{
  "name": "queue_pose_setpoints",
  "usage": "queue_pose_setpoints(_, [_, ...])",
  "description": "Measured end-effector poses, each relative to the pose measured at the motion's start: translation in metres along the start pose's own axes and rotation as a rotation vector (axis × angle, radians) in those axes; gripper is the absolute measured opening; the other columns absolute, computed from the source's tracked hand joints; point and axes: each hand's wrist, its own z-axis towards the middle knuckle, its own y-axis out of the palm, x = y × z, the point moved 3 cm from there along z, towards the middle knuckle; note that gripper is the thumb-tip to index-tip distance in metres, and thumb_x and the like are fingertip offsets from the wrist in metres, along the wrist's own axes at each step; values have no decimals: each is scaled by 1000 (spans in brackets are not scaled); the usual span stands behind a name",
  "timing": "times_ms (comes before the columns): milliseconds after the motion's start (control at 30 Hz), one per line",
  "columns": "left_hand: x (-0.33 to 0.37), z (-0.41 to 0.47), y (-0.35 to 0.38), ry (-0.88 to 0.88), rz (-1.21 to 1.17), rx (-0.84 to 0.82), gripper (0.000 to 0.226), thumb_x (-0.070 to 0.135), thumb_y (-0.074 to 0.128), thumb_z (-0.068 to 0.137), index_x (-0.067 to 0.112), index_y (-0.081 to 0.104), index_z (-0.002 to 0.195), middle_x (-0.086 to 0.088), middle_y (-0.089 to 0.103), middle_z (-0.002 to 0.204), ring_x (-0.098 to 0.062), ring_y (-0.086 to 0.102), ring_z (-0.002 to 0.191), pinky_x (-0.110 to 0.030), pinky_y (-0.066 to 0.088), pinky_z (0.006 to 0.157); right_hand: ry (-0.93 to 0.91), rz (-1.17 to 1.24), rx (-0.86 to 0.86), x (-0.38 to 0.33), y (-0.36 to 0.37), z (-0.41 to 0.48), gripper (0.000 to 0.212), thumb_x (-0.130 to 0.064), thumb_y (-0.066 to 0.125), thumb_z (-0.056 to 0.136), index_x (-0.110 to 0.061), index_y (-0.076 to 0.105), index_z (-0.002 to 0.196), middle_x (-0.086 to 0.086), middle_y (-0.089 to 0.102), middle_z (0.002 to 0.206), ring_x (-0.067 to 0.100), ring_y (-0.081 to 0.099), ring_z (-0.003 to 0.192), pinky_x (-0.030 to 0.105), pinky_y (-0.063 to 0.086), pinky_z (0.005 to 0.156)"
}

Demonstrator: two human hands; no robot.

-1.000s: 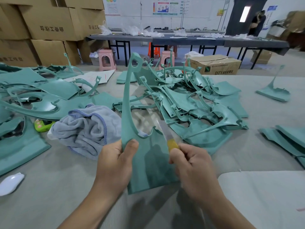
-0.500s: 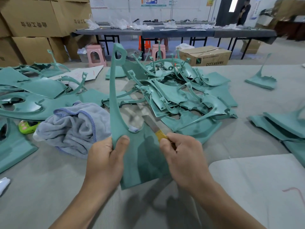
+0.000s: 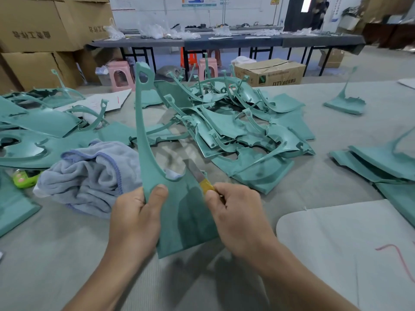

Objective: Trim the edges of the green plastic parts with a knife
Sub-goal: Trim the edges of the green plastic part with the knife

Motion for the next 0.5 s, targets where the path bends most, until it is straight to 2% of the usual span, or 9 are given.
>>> queue_pose_setpoints(67, [-1, 2, 0, 0, 7, 6, 59, 53, 53, 82, 0, 44, 58, 3, 43, 43, -8, 37, 41, -24, 29, 40, 24, 30, 54, 2, -4, 2, 44, -26, 55, 97, -10, 40, 60, -5, 35, 48, 12, 32, 50, 31, 26, 50])
queue_pose_setpoints(167, [-2, 2, 1, -9, 4, -1, 55, 54, 52, 81, 3, 51, 60, -2, 49, 44, -7, 41, 40, -23, 31, 39, 8, 57, -51, -1, 1, -2, 40, -29, 55, 99, -6, 51, 67, -8, 37, 49, 10, 34, 48, 27, 27, 47])
queue_pose_setpoints(233, [-2, 2, 2, -21, 5, -8, 52, 54, 52, 81, 6, 53, 61, 1, 51, 44, -8, 42, 39, -28, 35, 42, 23, 11, -59, -1, 3, -2, 41, -31, 54, 99, -10, 47, 65, -7, 39, 50, 12, 34, 49, 29, 26, 49])
queue_pose_setpoints(333, [-2, 4, 2, -32, 16, -8, 55, 53, 53, 80, 5, 47, 56, 3, 48, 43, -8, 40, 39, -35, 34, 45, 39, -16, 58, 3, -4, 2, 44, -29, 55, 97, -11, 39, 61, -5, 38, 49, 14, 32, 51, 35, 27, 52])
queue_pose_setpoints(433, [-2, 4, 3, -31, -9, -4, 53, 53, 53, 79, 5, 55, 59, -3, 58, 48, -8, 45, 39, -23, 35, 40, -16, 26, -23, -3, -1, -2, 41, -31, 55, 99, -10, 44, 66, -6, 38, 51, 12, 34, 51, 31, 25, 50])
queue_pose_setpoints(500, [-2, 4, 3, -26, -5, -7, 55, 52, 56, 83, 4, 54, 57, -3, 58, 48, -8, 45, 39, -22, 35, 41, -5, -19, -32, -2, 2, -2, 40, -33, 53, 99, -16, 43, 64, -7, 41, 51, 13, 36, 51, 30, 27, 50])
